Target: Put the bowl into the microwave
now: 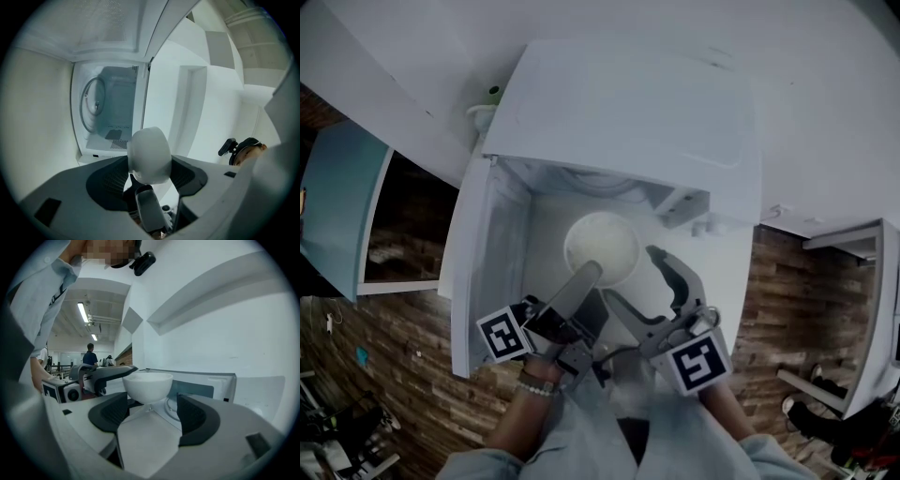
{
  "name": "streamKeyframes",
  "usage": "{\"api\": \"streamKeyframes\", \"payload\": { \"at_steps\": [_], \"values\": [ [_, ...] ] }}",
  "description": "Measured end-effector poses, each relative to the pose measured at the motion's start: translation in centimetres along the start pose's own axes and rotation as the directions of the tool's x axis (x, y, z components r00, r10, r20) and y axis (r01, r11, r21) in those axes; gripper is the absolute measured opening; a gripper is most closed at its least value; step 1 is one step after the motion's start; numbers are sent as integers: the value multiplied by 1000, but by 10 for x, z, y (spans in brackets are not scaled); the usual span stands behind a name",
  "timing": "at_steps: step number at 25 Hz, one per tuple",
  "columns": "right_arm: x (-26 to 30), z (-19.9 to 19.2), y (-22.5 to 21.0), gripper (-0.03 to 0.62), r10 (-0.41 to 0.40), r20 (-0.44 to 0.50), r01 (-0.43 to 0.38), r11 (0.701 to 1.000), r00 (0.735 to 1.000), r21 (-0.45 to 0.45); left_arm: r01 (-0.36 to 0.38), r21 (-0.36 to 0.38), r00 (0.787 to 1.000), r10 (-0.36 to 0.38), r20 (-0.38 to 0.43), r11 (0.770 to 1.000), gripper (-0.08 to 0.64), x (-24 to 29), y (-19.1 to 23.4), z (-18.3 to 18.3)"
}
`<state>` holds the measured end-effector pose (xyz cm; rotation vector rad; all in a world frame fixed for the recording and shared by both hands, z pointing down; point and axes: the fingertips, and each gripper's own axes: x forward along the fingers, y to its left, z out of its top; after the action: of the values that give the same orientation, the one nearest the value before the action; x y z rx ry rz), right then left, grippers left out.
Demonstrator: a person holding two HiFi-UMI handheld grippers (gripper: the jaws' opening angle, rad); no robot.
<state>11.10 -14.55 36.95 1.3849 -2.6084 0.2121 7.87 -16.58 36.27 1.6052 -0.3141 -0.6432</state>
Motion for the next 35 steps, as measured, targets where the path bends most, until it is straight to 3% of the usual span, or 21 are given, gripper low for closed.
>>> {"api": "streamKeyframes", "payload": {
  "at_steps": [6, 21, 25, 30, 35],
  "values": [
    [12, -9, 7, 348, 49, -29, -48, 999, 998, 8, -28, 7, 1000, 28, -1, 1000, 259, 0, 13, 0],
    [31, -34, -7, 357, 34, -48, -30, 995, 998, 90, -61, -3, 998, 61, 11, 998, 259, 4, 45, 4],
    [39, -44, -8, 391, 52, -74, -46, 996, 996, 77, -82, -8, 996, 82, 25, 997, 259, 5, 55, 5],
    [48, -48, -15, 382, 53, -73, -49, 997, 996, 58, -80, -31, 996, 81, 47, 996, 259, 6, 65, 7],
    [57, -59, -24, 379, 51, -66, -44, 994, 997, 105, -115, 16, 993, 114, 37, 993, 258, 12, 79, 15]
  ]
}}
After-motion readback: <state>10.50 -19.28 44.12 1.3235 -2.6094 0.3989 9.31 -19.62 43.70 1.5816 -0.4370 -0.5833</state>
